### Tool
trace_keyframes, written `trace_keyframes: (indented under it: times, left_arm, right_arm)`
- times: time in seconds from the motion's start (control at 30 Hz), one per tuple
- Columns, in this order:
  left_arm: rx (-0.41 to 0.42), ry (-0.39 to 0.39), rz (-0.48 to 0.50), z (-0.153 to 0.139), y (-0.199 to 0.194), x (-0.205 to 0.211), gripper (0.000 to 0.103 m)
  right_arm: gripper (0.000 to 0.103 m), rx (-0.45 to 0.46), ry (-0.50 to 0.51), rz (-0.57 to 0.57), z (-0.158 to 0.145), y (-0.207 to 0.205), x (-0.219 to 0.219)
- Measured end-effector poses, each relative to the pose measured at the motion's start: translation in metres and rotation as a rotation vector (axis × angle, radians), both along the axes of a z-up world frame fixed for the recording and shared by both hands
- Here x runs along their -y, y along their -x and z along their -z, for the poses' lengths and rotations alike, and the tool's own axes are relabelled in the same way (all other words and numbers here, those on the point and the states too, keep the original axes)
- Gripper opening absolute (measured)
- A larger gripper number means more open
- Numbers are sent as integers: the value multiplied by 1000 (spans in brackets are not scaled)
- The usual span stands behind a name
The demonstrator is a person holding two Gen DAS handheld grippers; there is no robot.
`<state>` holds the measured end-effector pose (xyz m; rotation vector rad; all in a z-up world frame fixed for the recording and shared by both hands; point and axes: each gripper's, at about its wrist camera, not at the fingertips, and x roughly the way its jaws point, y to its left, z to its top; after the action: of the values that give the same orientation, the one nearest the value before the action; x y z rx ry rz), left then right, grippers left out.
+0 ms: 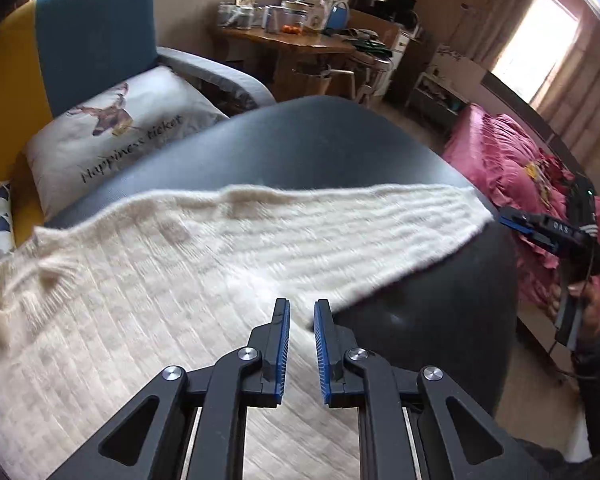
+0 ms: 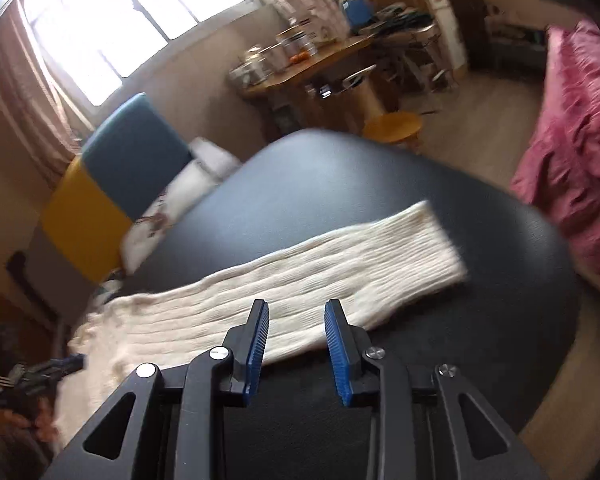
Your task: Fold clothes
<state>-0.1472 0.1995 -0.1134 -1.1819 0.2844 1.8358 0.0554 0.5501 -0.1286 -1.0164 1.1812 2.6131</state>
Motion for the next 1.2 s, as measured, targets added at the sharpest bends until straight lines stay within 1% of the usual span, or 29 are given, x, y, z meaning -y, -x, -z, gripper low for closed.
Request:
trace_keyframes:
  times: [0.03,0.07,0.13,0.17,0.2,0.23,0.27,0.3,0.33,0.4,0.43,0.47,0.5,0.53,0.57,0.63,0.67,0.7,0.73,0.77,0.87,0.9,0.93,0.97,1.0,1.07,1.13,1.17,1.2]
  left_arm:
    - [23,7,11,4,-10,-3,13]
    - [46,14,22,9,-20,-7,14]
    - [92,27,44,18,-41,-14,17]
    - [112,35,53,22,-50,-17,20]
    - [116,45,55,26,-56,-22,23]
    - [96,72,54,30,-60,-27,31]
    - [60,123,42,36,-66,-31,36]
    - [37,171,33,43,-69,-34,36]
    - [13,207,25,50,-73,-36,36]
    - [-35,189,12,53,-80,-33,33]
    - [-42,181,0,53,-81,-30,24]
    - [-14,155,-18,54,-78,-26,13]
    - [15,129,-36,54,-75,-22,10]
    - [51,97,-55,55,-70,-17,8]
    - [116,43,-80,58,-63,-8,6]
    - [245,-65,-127,64,-50,9,5]
    - [301,-110,-147,68,-45,18,5]
    - [353,-155,-165,72,-41,27,5]
    - [390,-193,-175,75,-38,33,5]
    - [420,-229,-177,76,-38,38,5]
    - [507,-335,-182,82,-37,51,5]
    - [521,-351,-182,83,-37,53,5]
    - [529,-360,-181,85,-37,55,5]
    - [539,-369,-179,87,-38,56,5]
    - [551,-382,-173,88,-38,57,5]
    - [564,-399,-161,90,-38,59,5]
    - [563,-403,-148,89,-38,58,5]
    - [560,-403,-139,88,-39,57,5]
    - [552,-399,-128,87,-40,56,5]
  right_arm:
    - [31,-17,91,-73,5,9,14]
    - [31,-15,140,-119,10,20,29]
    - [31,-6,225,-202,20,41,61]
    - [31,2,224,-222,21,52,74]
    - [31,14,186,-234,21,60,87]
    - [31,36,140,-245,21,71,97]
    - [31,60,94,-256,21,82,106]
    - [31,97,52,-264,24,94,112]
    - [31,155,-8,-262,30,104,115]
    - [30,269,-140,-252,45,120,117]
    - [26,262,-169,-259,50,124,115]
    - [25,241,-167,-254,52,125,111]
    - [23,235,-135,-237,54,124,106]
    - [23,221,-83,-217,54,120,99]
    - [25,204,-29,-196,55,116,93]
    - [27,161,66,-173,54,103,85]
    - [33,129,129,-193,53,98,87]
    - [34,90,211,-233,53,95,90]
    - [34,62,299,-286,53,93,98]
    - [35,66,343,-299,57,95,106]
    - [43,96,451,-316,71,100,133]
    - [46,106,487,-322,76,102,142]
    - [46,125,489,-293,81,107,149]
    - [46,123,476,-262,81,112,153]
    - [46,92,466,-236,78,117,157]
    - [46,63,411,-193,76,135,167]
    - [46,54,347,-206,73,152,176]
    - [43,31,329,-204,69,156,177]
    - [39,-36,343,-200,60,156,175]
